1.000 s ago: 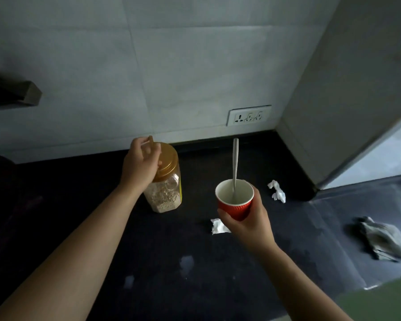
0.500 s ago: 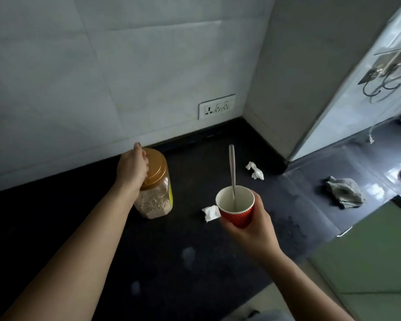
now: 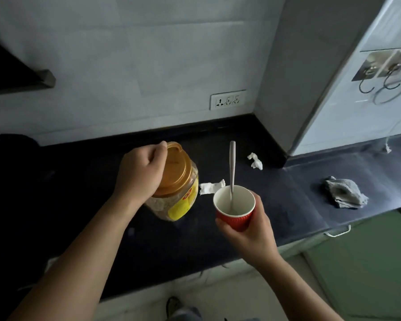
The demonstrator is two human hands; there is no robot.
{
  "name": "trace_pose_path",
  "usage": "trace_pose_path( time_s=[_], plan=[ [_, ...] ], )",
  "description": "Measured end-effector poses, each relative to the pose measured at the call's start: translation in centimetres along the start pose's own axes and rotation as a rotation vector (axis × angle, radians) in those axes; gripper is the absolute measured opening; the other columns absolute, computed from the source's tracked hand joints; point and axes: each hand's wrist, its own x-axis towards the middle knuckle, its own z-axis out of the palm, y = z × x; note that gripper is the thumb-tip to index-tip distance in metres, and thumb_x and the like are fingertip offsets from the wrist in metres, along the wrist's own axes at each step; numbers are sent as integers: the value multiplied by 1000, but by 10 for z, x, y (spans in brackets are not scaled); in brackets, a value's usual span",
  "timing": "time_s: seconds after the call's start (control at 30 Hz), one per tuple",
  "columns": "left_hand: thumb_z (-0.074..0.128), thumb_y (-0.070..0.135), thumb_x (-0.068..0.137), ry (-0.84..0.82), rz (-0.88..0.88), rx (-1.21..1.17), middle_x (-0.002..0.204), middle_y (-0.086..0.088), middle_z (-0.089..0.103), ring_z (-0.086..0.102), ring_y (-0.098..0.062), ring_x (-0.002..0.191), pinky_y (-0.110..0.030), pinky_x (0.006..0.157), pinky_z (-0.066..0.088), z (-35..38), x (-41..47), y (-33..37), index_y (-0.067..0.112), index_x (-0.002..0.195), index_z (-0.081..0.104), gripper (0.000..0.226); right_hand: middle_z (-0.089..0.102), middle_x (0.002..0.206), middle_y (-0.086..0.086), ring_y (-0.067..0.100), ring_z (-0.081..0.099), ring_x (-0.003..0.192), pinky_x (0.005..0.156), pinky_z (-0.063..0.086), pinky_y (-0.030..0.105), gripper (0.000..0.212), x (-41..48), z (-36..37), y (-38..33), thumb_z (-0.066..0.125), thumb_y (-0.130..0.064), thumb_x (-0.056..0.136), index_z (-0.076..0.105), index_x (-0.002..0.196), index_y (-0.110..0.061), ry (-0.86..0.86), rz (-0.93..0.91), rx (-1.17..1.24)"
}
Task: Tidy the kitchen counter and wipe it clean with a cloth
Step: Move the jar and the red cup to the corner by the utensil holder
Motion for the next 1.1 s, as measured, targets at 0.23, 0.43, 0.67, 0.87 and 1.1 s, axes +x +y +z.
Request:
trace_pose_path(
  time_s=[0.23, 0.43, 0.67, 0.87, 1.1],
  plan=[
    [42, 38, 94, -9, -42, 108, 52, 0, 54, 57, -11, 61, -10, 52, 40, -18, -163, 49, 17, 59, 55, 43, 60, 103, -17, 1, 58, 99, 73, 49, 14, 63, -90, -50, 15, 82, -21, 66, 44, 116, -32, -205, -84, 101],
    [43, 48, 89, 16, -267, 248, 69, 10, 66, 58, -2, 66, -6, 54, 37, -19, -306, 42, 25, 80, 69, 36, 58, 102, -24, -3, 58, 98, 75, 51, 16, 61, -177, -62, 33, 82, -25, 66, 43, 110, -39, -448, -66, 116],
    [45, 47, 90, 68, -461, 292, 74, 6, 67, 55, -9, 67, -10, 59, 35, -46, -422, 18, 20, 88, 72, 38, 54, 108, -19, -1, 56, 100, 77, 52, 19, 65, -243, -36, 37, 81, -31, 65, 37, 109, -47, -701, -107, 13],
    [41, 50, 92, 133, -662, 259, 64, -5, 63, 58, -13, 62, -19, 52, 41, -80, -499, -23, 8, 76, 65, 50, 48, 114, -23, -2, 51, 107, 82, 52, 21, 72, -294, 12, 30, 80, -37, 64, 30, 115, -52, -961, -164, -121],
    [39, 36, 96, 351, -895, 160, 58, 3, 51, 49, -8, 59, -22, 53, 31, -193, -563, -97, 17, 64, 54, 40, 52, 106, -23, -4, 54, 98, 79, 51, 23, 72, -366, 152, -21, 84, -30, 60, 37, 112, -45, -1096, -123, -153]
  ],
)
